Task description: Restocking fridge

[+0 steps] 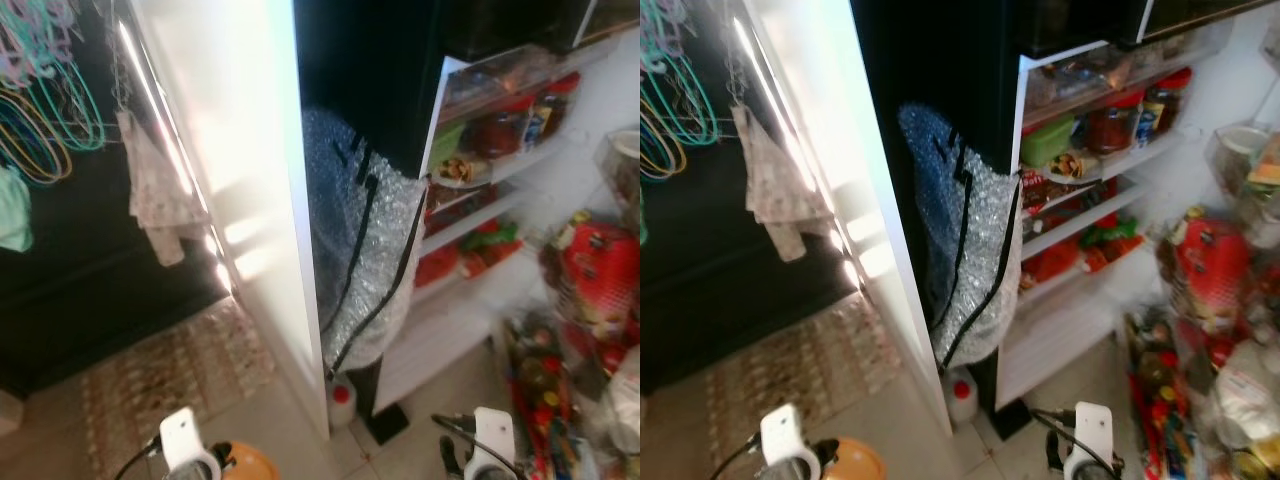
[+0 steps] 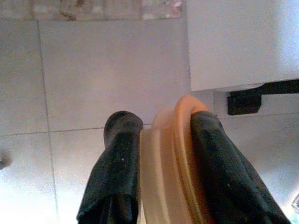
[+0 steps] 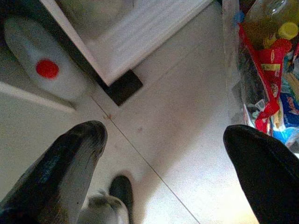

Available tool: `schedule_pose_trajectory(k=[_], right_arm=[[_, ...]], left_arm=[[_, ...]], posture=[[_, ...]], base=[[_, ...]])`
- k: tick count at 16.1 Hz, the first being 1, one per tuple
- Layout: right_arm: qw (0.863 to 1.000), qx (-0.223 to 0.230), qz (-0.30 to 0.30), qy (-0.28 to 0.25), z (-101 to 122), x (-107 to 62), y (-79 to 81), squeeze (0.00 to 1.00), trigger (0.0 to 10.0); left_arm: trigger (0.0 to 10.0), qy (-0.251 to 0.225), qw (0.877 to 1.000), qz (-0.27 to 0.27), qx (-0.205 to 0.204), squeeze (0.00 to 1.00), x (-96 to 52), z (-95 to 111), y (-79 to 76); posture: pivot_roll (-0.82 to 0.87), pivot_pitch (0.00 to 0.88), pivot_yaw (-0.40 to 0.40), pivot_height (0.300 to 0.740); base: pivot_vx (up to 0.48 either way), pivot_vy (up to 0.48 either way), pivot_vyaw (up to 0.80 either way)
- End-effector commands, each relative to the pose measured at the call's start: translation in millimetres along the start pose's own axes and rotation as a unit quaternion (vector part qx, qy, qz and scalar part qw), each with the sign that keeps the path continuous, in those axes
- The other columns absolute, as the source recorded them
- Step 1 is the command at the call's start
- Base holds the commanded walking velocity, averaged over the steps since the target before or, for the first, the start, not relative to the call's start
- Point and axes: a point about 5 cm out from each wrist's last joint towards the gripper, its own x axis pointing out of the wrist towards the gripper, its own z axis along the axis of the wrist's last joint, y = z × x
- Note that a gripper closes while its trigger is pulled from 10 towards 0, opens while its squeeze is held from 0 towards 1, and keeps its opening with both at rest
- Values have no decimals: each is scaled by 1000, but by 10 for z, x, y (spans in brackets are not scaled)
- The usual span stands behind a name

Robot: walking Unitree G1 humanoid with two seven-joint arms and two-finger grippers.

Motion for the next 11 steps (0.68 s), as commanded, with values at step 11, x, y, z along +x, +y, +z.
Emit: schedule_pose_trajectory(k=[11], right_arm=[[1000, 15, -8, 0, 3, 2, 34, 0, 10000]], left_arm=[[10000, 9, 1000, 9, 14, 0, -9, -28, 79]], posture=[[-118, 6, 47, 740]], base=[[0, -335, 156]])
